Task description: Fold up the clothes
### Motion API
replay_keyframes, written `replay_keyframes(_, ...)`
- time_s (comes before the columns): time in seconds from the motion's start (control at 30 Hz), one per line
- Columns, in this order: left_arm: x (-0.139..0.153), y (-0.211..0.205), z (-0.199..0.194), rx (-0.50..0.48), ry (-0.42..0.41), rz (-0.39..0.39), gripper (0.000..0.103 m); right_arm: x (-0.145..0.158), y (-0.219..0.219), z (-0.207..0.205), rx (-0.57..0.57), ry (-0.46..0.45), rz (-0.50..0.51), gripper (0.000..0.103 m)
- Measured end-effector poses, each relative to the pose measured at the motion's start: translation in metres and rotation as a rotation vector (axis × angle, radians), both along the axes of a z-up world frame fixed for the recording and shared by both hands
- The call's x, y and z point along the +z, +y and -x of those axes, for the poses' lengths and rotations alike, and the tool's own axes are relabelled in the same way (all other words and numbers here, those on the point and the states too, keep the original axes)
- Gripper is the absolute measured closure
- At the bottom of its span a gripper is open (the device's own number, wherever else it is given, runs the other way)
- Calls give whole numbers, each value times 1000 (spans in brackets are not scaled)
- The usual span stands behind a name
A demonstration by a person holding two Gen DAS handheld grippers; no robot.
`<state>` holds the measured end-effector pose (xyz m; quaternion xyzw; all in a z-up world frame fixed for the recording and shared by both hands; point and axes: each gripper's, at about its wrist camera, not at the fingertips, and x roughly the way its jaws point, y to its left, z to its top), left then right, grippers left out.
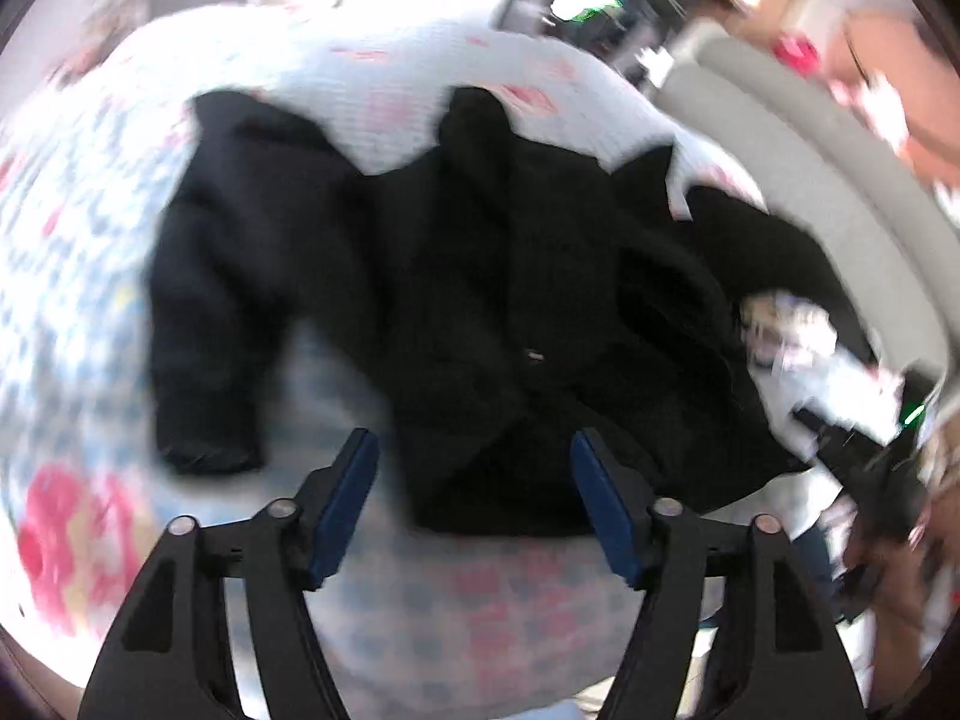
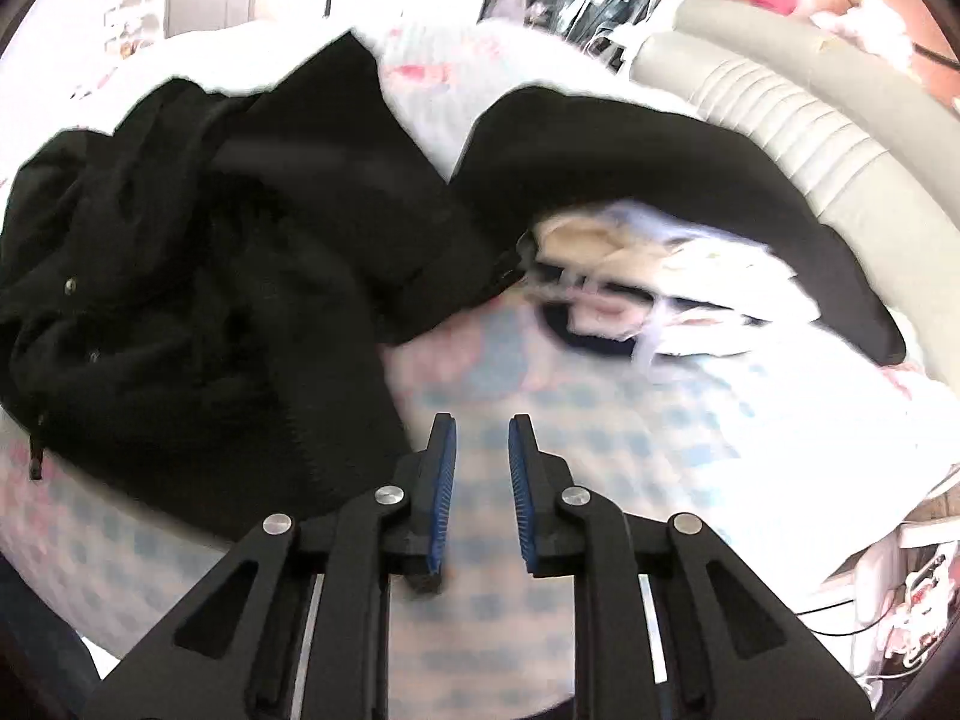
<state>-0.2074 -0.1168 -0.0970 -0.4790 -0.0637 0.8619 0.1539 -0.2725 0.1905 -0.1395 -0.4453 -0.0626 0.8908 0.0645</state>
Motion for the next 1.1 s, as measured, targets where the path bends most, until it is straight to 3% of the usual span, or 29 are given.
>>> replay_keyframes(0.03,-7,11,7,-11,-21,45,32,3,5,-3,15,-8,66,85)
replay_keyframes(0.1,-21,33,21,-33,-43,154,32,-1,18,-8,30,-53,296,64)
replay_keyframes(0.13,-28,40,26,-27,-37,218,32,-10,21,-11,37,-86,378,58)
replay_keyframes(0.17,-36,46,32,-11,-32,283,44,-18,24,-13,45,-119,455,50)
replay_keyframes(0.2,-42,44,38,30,-66,278,86,-27,20,-15,53,-144,450,45)
replay_keyframes(0.27,-41,24,43,103,-135,68,90,-43,12,-18,68,-194,439,43)
replay_keyframes(0.33,-25,4,36,143,-89,-65,92,-59,3,-21,83,-250,451,42)
replay_keyframes(0.4,-7,-18,23,177,-33,-167,99,-62,-8,-23,103,-251,362,41)
replay_keyframes(0.47,9,-45,8,237,15,-213,101,-62,-20,-25,139,-243,264,41)
replay_keyframes(0.57,29,-86,-13,325,79,-251,103,-59,-25,-26,135,-229,250,41)
replay_keyframes(0.6,33,-98,-19,342,93,-248,103,-58,-19,-26,111,-218,286,41)
replay_keyframes(0.67,32,-101,-20,302,74,-143,103,-55,-7,-27,62,-196,355,44)
replay_keyframes(0.77,30,-71,-8,174,61,38,100,-49,2,-31,21,-163,361,49)
replay_keyframes(0.83,26,-36,2,38,82,139,79,-41,5,-35,4,-133,371,52)
replay_keyframes(0.87,22,-19,7,-16,101,188,44,-37,7,-37,-4,-119,377,54)
replay_keyframes(0.9,17,-2,12,-71,120,237,29,-34,8,-39,-3,-112,394,54)
replay_keyframes(1.0,-11,46,27,-202,69,411,29,-29,8,-45,22,-128,463,52)
replay_keyframes(1.07,-34,66,40,-243,60,555,29,-36,2,-48,58,-177,498,37)
replay_keyframes(1.1,-44,71,47,-247,53,605,30,-43,-5,-50,93,-211,494,34)
